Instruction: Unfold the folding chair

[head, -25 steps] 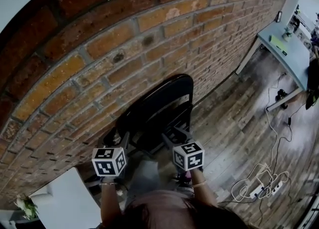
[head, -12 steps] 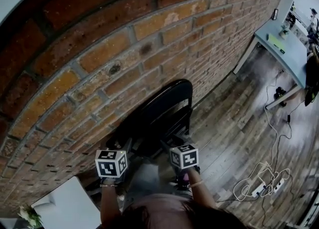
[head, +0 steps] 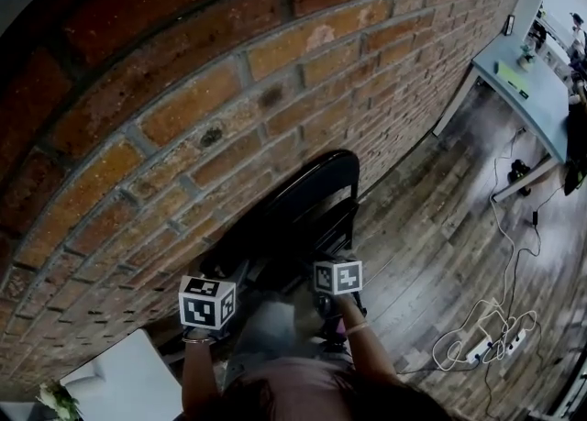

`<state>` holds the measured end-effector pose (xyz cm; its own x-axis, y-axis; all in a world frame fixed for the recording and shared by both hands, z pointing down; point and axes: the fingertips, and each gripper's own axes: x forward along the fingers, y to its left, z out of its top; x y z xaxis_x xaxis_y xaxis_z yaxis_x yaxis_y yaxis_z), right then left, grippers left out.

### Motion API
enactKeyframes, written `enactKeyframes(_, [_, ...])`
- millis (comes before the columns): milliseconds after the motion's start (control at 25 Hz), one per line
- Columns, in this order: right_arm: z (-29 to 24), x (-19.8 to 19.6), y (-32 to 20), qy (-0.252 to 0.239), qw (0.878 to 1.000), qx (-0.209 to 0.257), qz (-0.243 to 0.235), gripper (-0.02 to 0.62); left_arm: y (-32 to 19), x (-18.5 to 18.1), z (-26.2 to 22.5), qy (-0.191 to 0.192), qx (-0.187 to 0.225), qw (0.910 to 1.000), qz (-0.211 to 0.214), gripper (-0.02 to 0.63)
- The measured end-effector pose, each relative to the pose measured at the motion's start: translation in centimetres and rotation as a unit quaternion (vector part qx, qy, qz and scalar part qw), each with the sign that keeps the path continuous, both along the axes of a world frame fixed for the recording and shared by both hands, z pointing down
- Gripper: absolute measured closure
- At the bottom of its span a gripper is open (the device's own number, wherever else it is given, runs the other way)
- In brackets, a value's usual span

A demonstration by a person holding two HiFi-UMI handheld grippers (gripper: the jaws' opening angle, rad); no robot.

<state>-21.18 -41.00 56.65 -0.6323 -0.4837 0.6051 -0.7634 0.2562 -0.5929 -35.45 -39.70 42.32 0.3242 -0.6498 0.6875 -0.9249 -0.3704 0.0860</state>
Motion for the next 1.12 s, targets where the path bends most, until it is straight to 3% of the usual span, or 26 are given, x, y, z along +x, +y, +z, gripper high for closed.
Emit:
enactKeyframes(320, [2.6, -0.7, -1.0, -0.064, 0.995, -0.059, 0.042, 0.321, 0.4, 0.3, 0.8, -0.067, -0.009, 0.9952, 0.071, 0.379])
enactKeyframes(560, [3.5, -1.4, -2.1, -0.111, 0.987, -0.086, 0.073, 0.321, 0.4, 0.4, 0.6, -0.053, -0.010, 0.9946, 0.088, 0.414])
enactKeyframes(840, [4.2, -2.1, -2.1, -0.118, 0.984, -0.102, 0.090, 0.325, 1.9, 1.8, 0.6, -0.046, -0.052, 0.9874, 0.142, 0.431])
enactKeyframes(1000, [4.2, -1.5, -1.3, -0.122, 0.982, -0.107, 0.098, 0.345, 2.8, 3.5, 1.5, -0.079, -0.067, 0.9771, 0.186, 0.446])
enactKeyframes(1120, [3.9, -1.0, -0.7, -0.120, 0.983, -0.104, 0.094, 0.360, 3.3, 4.1, 1.7, -0.091, -0.072, 0.9737, 0.196, 0.457])
